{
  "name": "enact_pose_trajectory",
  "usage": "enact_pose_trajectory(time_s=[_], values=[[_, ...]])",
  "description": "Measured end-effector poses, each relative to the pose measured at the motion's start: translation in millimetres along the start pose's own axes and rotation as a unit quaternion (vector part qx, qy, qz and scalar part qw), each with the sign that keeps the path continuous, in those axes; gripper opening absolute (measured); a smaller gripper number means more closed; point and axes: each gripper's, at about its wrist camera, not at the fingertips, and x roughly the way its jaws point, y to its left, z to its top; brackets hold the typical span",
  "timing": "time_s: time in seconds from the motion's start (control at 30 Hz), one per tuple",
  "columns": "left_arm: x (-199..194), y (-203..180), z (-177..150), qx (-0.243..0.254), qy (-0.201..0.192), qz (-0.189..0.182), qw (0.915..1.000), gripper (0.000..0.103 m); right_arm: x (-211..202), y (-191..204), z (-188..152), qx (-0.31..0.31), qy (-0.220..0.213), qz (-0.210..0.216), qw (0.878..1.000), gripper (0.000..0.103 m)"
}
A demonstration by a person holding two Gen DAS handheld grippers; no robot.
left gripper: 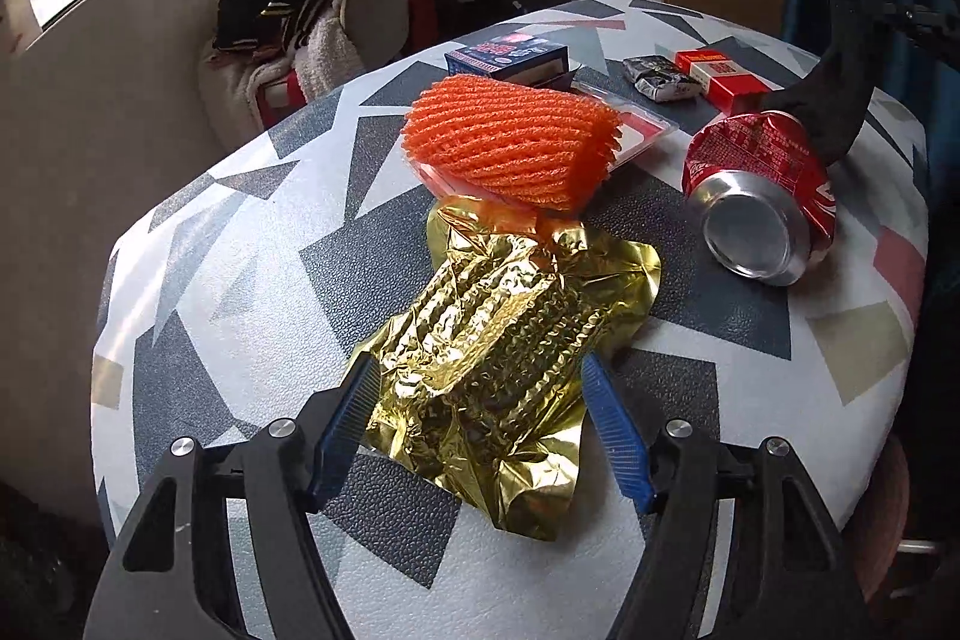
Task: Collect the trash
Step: 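Grasp the black glove with the right tool while the left tool grasps the gold foil wrapper, then carry the gold foil and black glove into the brown bin and open both tools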
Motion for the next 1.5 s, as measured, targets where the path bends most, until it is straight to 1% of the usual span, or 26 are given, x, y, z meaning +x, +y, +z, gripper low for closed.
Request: enact_pose_trajectory(time_s=[0.07,0.13,0.2,0.23,0.27,0.33,0.47,0.57,0.63,0.7,0.77,0.9,0.97,1.03,1.17,1.27,1.33,1.5], values=[[8.2,3.7,4.4,0.026,0.011,0.0,0.9996,0.068,-0.1,2.5,-1.3,-0.006,0.001,-0.001,1.0,0.01],[16.9,10.2,7.4,0.031,0.023,-0.013,0.9992,0.068,-0.5,3.0,-3.1,-0.011,0.0,-0.003,1.0,0.01],[24.7,8.7,7.6,0.045,0.033,-0.029,0.998,0.069,0.6,2.5,-5.3,-0.011,0.002,-0.005,1.0,0.01],[26.3,9.2,7.8,0.052,0.03,-0.031,0.9977,0.069,1.5,1.8,-6.4,-0.009,0.004,-0.004,1.0,0.01],[28.5,11.5,9.0,0.049,0.03,-0.039,0.9976,0.069,2.3,1.1,-7.4,-0.007,0.005,-0.004,1.0,0.01],[33.1,18.4,11.6,0.028,0.031,-0.049,0.9979,0.069,3.8,0.4,-9.2,-0.006,0.007,-0.004,1.0,0.01],[35.3,16.9,10.3,0.02,0.019,-0.041,0.9988,0.069,5.1,0.1,-11.6,-0.002,0.008,-0.003,1.0,0.01],[31.9,13.1,9.2,0.024,0.011,-0.04,0.9988,0.064,5.1,1.2,-13.0,-0.002,0.01,-0.002,1.0,0.01],[27.7,10.8,9.0,0.027,0.004,-0.044,0.9987,0.057,4.8,2.0,-13.9,-0.002,0.01,0.0,1.0,0.01],[23.4,13.6,8.5,0.008,-0.001,-0.047,0.9989,0.053,3.3,3.4,-13.8,-0.003,0.009,0.002,1.0,0.01],[17.8,22.4,6.7,-0.027,-0.008,-0.058,0.9979,0.051,1.0,4.8,-13.9,-0.005,0.006,0.005,1.0,0.01],[-1.6,36.1,1.1,-0.099,-0.031,-0.069,0.9922,0.05,-3.5,8.6,-12.5,-0.008,0.002,0.01,1.0,0.01],[-15.0,43.0,-2.5,-0.149,-0.047,-0.072,0.985,0.05,-5.6,10.9,-11.5,-0.007,0.001,0.013,1.0,0.01],[-30.7,46.9,-6.3,-0.203,-0.064,-0.082,0.9736,0.05,-7.9,14.2,-10.7,-0.007,0.0,0.017,1.0,0.01],[-62.5,33.4,-10.2,-0.26,-0.088,-0.082,0.9582,0.05,-15.6,24.1,-9.9,-0.014,-0.004,0.024,1.0,0.01],[-83.5,11.0,-13.7,-0.286,-0.1,-0.083,0.9493,0.05,-25.9,32.3,-10.3,-0.019,-0.011,0.03,0.999,0.01],[-95.2,-9.0,-16.6,-0.288,-0.104,-0.083,0.9485,0.05,-34.9,37.6,-10.2,-0.023,-0.018,0.035,0.999,0.01],[-118.1,-62.8,-26.3,-0.283,-0.103,-0.097,0.9488,0.05,-62.3,48.9,-10.0,-0.03,-0.031,0.047,0.998,0.01]])
